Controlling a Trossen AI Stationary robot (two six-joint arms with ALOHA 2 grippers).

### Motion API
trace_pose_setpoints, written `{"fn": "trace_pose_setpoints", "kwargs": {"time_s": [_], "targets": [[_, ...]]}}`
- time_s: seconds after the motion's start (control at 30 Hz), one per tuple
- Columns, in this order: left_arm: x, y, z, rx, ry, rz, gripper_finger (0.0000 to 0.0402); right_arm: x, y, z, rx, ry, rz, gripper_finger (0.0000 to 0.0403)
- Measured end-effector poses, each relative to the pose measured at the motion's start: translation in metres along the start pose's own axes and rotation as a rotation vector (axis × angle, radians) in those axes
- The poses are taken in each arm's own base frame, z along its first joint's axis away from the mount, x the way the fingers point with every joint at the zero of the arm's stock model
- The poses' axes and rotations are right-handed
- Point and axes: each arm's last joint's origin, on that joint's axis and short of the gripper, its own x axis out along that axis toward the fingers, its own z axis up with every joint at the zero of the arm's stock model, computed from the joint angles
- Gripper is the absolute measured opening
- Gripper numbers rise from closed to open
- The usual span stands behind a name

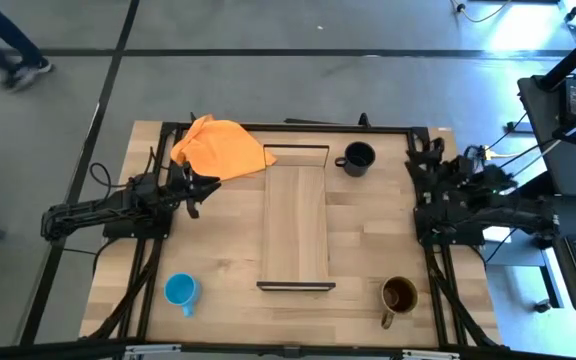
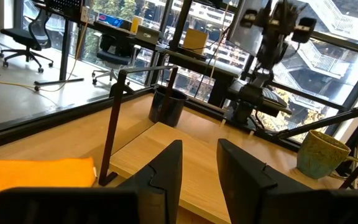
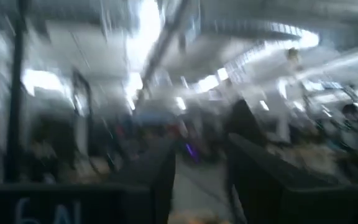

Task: Stack small to large cups/mugs on shelf
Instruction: Put the patterned yellow mug on the shelf

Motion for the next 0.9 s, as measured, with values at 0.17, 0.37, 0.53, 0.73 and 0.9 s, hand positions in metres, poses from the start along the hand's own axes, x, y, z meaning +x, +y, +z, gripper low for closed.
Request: {"fn": "trace_pose_setpoints", "kwargs": {"time_s": [0.17,0.37,0.53,0.73,0.9], "targets": [[0.0,0.0,0.0,0.0,0.0,0.0,0.0094,0.025,-0.003,0.033,-0.072,0.307,-0.144,0.0147],[0.0,0.0,0.0,0.0,0.0,-0.001,0.0094,0.043,-0.002,0.065,0.013,0.451,-0.177,0.0147],[0.0,0.0,0.0,0.0,0.0,0.0,0.0094,0.052,-0.002,0.093,0.11,0.365,-0.191,0.0147],[0.0,0.0,0.0,0.0,0.0,-0.001,0.0094,0.056,-0.002,0.126,0.163,0.165,-0.182,0.0147],[0.0,0.0,0.0,0.0,-0.001,0.0,0.0094,0.054,-0.004,0.153,0.318,-0.01,-0.171,0.0147]]}}
